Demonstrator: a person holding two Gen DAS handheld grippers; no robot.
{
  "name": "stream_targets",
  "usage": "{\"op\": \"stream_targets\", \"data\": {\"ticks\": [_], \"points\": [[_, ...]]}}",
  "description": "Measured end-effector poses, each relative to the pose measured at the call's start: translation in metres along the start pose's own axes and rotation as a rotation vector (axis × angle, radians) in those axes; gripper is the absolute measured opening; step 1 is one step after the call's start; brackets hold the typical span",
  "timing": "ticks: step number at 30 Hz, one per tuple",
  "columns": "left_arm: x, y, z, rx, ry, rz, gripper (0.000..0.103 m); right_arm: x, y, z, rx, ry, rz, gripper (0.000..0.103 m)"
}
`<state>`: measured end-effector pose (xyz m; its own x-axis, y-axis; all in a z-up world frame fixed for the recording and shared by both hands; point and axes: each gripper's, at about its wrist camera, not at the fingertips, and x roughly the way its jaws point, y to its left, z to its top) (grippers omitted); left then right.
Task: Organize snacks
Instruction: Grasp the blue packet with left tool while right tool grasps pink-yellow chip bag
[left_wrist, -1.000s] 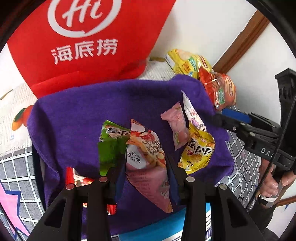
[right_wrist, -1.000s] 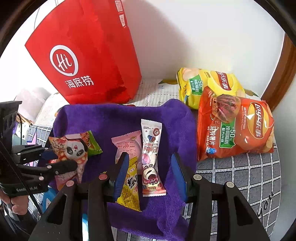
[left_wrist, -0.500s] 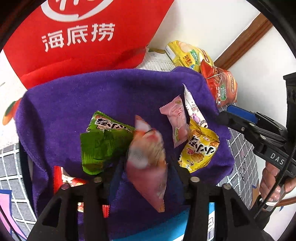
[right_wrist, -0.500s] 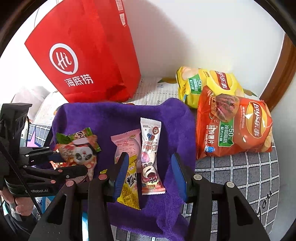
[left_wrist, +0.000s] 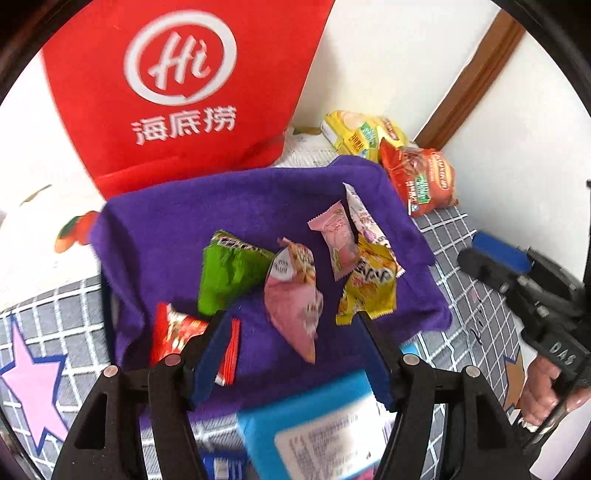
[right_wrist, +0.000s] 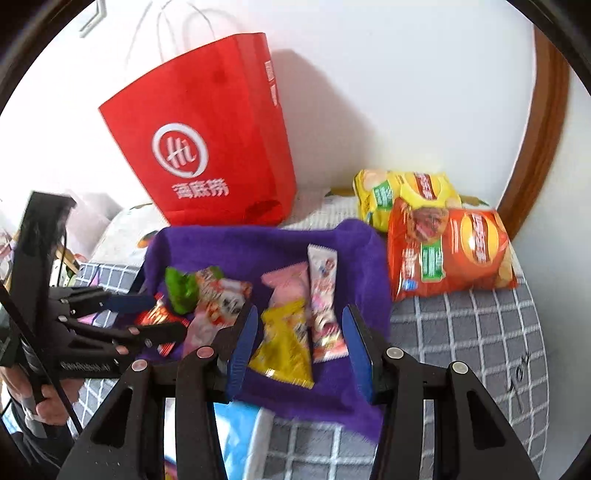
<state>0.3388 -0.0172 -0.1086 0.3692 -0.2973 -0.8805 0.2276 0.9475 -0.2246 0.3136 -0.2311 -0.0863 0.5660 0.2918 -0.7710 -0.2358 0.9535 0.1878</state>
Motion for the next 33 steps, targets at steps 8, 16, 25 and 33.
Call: {"op": "stream_targets", "data": {"ticks": [8, 16, 25, 33], "points": [[-0.054, 0.010, -0.048, -0.031, -0.066, 0.034, 0.065, -0.022, 0.019, -0.056, 0.129, 0.068, 0.098, 0.048], [-0.093, 0.034, -0.106, -0.085, -0.114, 0.075, 0.065, -0.034, 0.059, -0.111, 0.111, 0.129, 0.103, 0.050], [-0.110, 0.051, -0.147, -0.118, -0.127, 0.073, 0.065, -0.027, 0.107, -0.146, 0.142, 0.202, 0.178, 0.069], [-0.124, 0.067, -0.166, -0.135, -0.155, 0.070, 0.065, 0.001, 0.135, -0.156, 0.087, 0.265, 0.053, 0.069]]}}
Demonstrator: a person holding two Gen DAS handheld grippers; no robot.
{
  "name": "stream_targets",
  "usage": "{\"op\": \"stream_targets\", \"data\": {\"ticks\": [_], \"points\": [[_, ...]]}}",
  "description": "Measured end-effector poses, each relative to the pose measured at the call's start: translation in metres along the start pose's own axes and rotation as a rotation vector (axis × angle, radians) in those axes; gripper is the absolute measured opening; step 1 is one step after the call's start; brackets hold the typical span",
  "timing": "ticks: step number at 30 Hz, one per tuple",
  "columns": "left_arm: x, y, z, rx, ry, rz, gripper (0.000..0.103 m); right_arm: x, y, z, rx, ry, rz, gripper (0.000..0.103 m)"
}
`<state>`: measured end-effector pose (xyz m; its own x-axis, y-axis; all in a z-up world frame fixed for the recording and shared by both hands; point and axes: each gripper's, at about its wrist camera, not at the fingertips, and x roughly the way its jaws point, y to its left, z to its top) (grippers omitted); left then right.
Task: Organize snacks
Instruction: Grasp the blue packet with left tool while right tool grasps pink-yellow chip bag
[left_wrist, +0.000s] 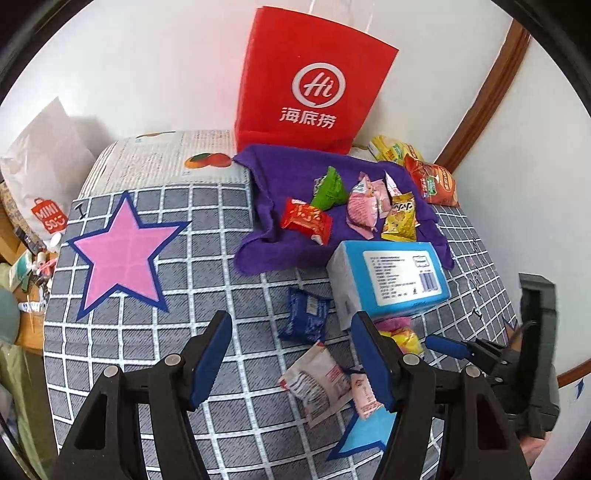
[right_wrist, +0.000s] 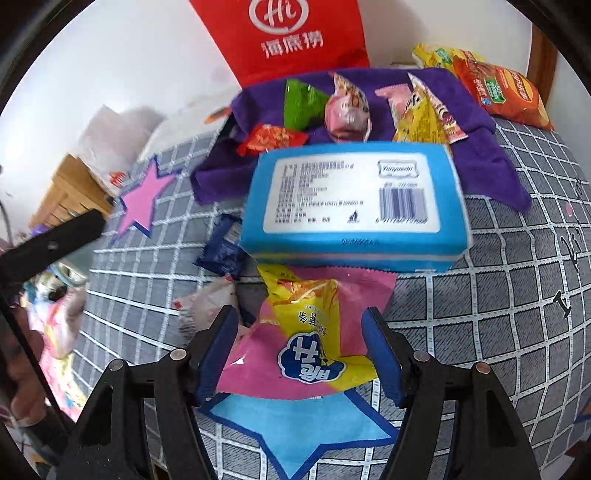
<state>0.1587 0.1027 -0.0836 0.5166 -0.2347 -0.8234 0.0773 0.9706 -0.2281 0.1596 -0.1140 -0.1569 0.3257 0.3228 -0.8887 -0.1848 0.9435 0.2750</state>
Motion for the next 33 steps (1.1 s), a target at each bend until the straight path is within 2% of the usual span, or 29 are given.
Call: {"op": "stream_targets", "data": {"ticks": [6, 9, 11, 15, 18, 29, 33], "points": [[0.007, 0.017, -0.009, -0.020, 0.022, -0.001, 0.065, 0.021, 0.010, -0.006, -0.027, 0.005, -0.077, 0.069], [0.014, 0.023, -0.013, -0.027, 0.031, -0.003, 0.065, 0.020, 0.011, -0.008, -0.052, -0.024, -0.102, 0.064], [0.019, 0.025, -0.016, -0.033, 0.041, -0.008, 0.065, 0.018, 0.008, -0.011, -0.058, -0.040, -0.094, 0.061], [0.035, 0.023, -0.019, -0.032, 0.074, -0.001, 0.065, 0.001, -0.001, -0.014, -0.070, -0.088, -0.045, 0.047], [0.043, 0.017, -0.019, -0.018, 0.083, 0.005, 0.065, -0.011, -0.012, -0.018, -0.068, -0.113, -0.032, 0.044], [0.068, -0.013, -0.017, 0.070, 0.073, 0.067, 0.065, -0.034, -0.070, -0.026, -0.023, -0.201, -0.150, 0.043], [0.080, -0.019, -0.017, 0.080, 0.086, 0.063, 0.065, -0.026, -0.084, -0.029, -0.015, -0.207, -0.147, 0.043]]}}
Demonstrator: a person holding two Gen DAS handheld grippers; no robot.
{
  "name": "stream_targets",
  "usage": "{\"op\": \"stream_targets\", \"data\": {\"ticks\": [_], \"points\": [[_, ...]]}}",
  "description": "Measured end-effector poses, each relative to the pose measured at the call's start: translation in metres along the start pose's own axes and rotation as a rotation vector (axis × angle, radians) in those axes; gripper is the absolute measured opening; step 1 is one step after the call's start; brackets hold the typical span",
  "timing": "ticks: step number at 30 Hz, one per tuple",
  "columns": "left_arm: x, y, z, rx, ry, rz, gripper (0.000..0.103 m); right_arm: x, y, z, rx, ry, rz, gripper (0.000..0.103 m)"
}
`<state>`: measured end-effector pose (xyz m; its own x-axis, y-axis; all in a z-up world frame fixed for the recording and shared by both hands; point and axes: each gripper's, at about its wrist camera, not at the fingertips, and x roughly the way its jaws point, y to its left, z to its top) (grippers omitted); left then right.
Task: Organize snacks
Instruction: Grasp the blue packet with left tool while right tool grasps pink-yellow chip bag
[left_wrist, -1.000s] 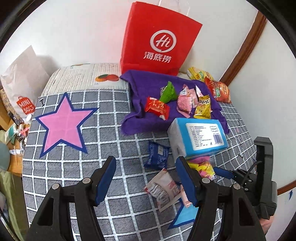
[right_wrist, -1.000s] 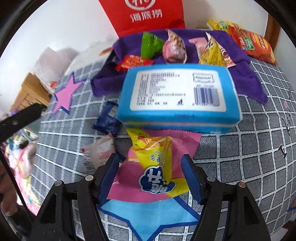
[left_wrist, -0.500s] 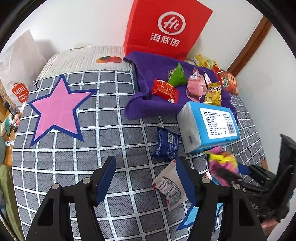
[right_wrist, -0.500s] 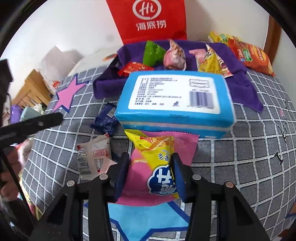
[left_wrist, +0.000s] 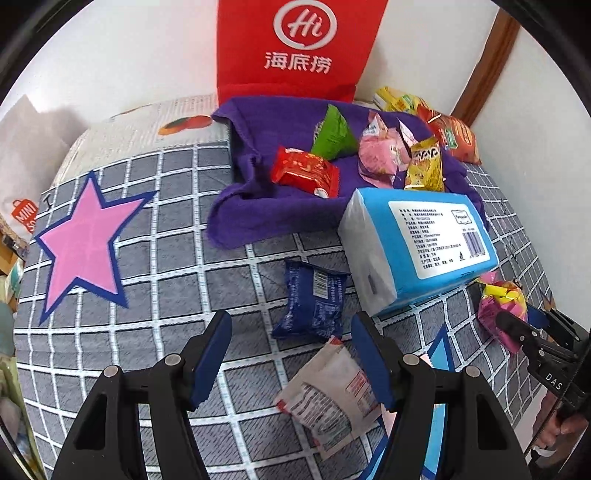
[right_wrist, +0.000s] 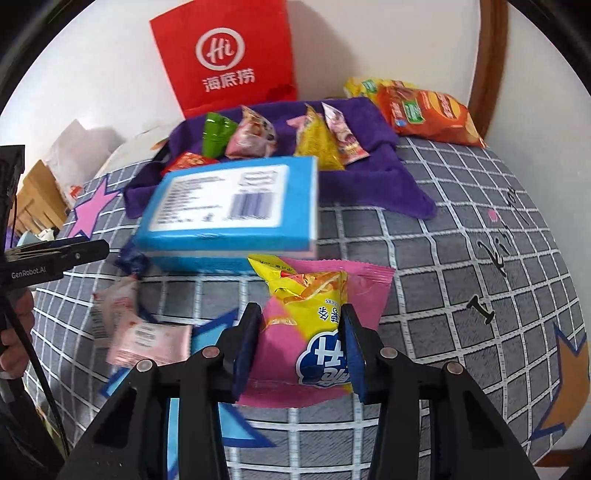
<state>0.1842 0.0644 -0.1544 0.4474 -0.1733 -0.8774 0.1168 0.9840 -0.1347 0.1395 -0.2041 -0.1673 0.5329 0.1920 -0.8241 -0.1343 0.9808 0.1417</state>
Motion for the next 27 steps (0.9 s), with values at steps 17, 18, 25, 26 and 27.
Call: {"op": "stream_targets", "data": {"ticks": [17, 18, 25, 26, 27], "points": [[0.046, -0.019, 0.002, 0.086, 0.057, 0.044, 0.063, 0.005, -0.004, -0.011, -0.047, -0.065, 0.033, 0.054], [0.047, -0.021, 0.003, 0.099, 0.054, 0.056, 0.063, 0.005, -0.004, -0.011, -0.046, -0.066, 0.029, 0.056], [0.054, -0.028, 0.006, 0.123, 0.034, 0.098, 0.058, 0.006, -0.004, -0.011, -0.045, -0.060, -0.011, 0.071], [0.054, -0.029, 0.006, 0.125, 0.028, 0.099, 0.055, 0.008, -0.005, -0.012, -0.044, -0.059, -0.019, 0.072], [0.053, -0.030, 0.006, 0.126, 0.022, 0.097, 0.046, 0.011, -0.005, -0.012, -0.041, -0.053, -0.027, 0.074]]}}
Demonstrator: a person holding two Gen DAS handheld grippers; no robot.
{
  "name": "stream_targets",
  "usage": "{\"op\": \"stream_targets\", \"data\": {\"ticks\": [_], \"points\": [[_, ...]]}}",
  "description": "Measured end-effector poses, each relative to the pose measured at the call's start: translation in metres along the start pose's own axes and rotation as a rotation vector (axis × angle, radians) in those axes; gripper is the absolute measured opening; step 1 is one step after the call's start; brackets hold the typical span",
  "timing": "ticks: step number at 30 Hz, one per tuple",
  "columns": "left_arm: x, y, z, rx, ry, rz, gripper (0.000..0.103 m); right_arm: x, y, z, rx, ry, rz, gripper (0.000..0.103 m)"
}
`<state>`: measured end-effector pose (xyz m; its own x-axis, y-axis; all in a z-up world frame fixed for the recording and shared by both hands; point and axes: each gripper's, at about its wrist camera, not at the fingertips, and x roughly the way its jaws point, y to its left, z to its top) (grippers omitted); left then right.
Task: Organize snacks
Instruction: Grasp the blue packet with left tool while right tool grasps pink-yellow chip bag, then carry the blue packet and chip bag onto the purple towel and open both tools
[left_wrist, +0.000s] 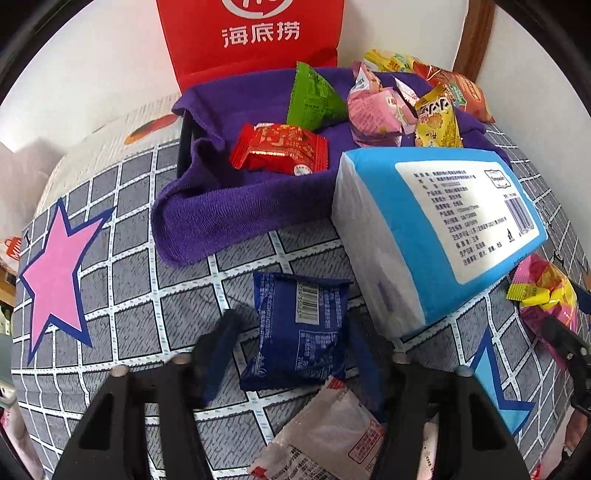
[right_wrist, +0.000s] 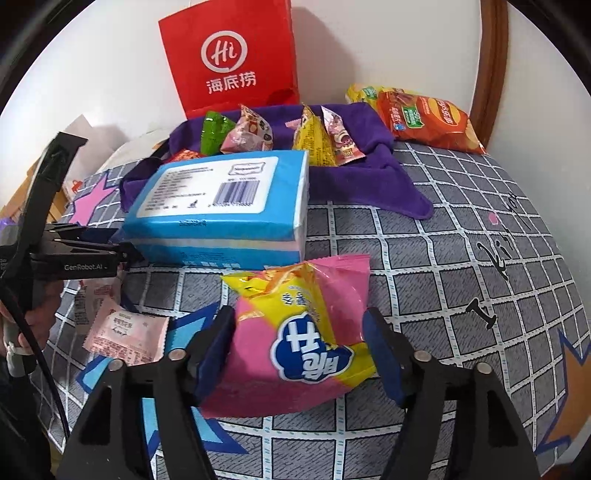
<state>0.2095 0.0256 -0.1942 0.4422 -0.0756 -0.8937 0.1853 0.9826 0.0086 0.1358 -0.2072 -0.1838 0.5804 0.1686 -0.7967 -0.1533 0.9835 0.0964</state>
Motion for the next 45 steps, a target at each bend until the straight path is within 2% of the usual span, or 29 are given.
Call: {"op": "stream_targets", "data": {"ticks": [1, 5, 9, 21, 34, 45], "points": [[-0.001, -0.001, 0.000, 0.001, -0.003, -0.007, 0.041, 0.004, -0.001, -0.001, 0.007, 0.011, -0.001, 0.074], [-0.003, 0.002, 0.002, -0.018, 0.007, -0.032, 0.039, 0.005, -0.004, 0.001, 0.040, 0.019, 0.005, 0.073], [-0.014, 0.015, -0.001, -0.068, 0.001, -0.065, 0.039, 0.000, -0.006, 0.002, 0.054, 0.024, 0.011, 0.069], [-0.082, 0.022, -0.002, -0.106, -0.116, -0.095, 0.039, -0.045, 0.004, 0.011, 0.028, -0.060, 0.036, 0.068], [-0.138, 0.024, 0.017, -0.125, -0.236, -0.093, 0.039, -0.081, 0.010, 0.059, 0.019, -0.150, 0.004, 0.068], [-0.158, 0.026, 0.050, -0.135, -0.306, -0.082, 0.039, -0.084, 0.010, 0.111, 0.033, -0.203, 0.001, 0.068]]}}
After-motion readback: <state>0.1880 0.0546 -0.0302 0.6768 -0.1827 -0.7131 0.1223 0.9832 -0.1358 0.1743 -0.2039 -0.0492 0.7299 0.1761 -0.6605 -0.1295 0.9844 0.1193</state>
